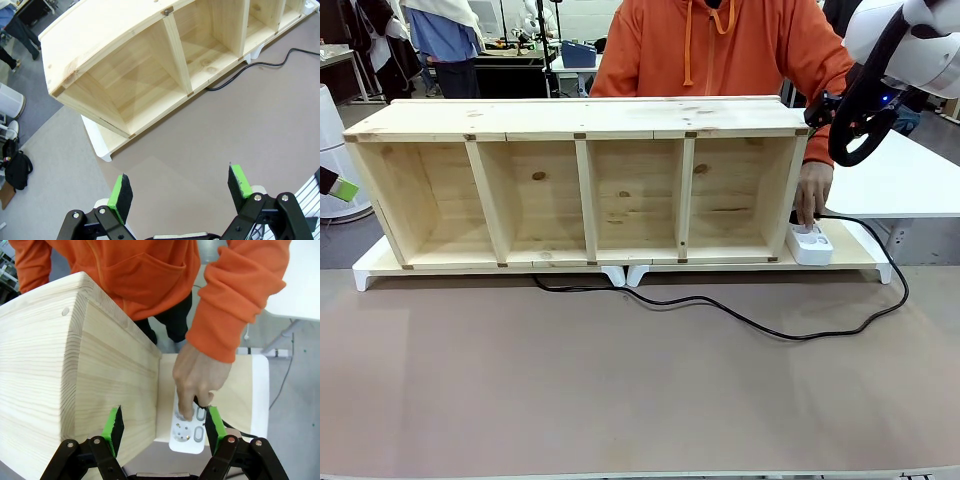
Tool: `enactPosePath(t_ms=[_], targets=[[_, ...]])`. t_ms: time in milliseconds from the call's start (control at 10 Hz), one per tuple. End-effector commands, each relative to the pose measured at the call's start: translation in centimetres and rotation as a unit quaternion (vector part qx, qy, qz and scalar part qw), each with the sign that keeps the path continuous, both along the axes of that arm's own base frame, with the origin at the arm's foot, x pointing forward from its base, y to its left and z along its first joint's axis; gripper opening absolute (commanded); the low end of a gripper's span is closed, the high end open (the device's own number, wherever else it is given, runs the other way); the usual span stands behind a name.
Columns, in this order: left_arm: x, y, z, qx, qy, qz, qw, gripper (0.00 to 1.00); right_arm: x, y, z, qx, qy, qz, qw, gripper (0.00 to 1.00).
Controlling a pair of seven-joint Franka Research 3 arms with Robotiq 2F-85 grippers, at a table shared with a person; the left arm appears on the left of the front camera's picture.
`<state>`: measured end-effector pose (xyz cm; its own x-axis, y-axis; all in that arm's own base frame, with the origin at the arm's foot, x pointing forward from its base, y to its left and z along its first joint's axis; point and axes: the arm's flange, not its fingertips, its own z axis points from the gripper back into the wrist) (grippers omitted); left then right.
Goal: Perform cable management.
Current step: Release the Power Cable when the human grasps it.
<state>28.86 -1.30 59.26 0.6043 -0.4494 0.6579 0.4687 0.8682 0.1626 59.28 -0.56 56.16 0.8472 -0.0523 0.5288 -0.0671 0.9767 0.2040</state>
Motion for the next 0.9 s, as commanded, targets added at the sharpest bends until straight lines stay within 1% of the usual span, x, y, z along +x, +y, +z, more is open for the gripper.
enactPosePath(t_ms=[0, 800], targets=[[0.05, 0.06, 0.03, -0.001, -0.001, 0.002, 1.0, 1.0, 0.01, -0.13, -0.04, 0.002, 0.0, -0.002, 1.0, 0.84], [0.05, 0.06, 0.03, -0.001, -0.001, 0.002, 1.0, 1.0, 0.01, -0.13, -0.04, 0.002, 0.0, -0.002, 1.0, 0.84]])
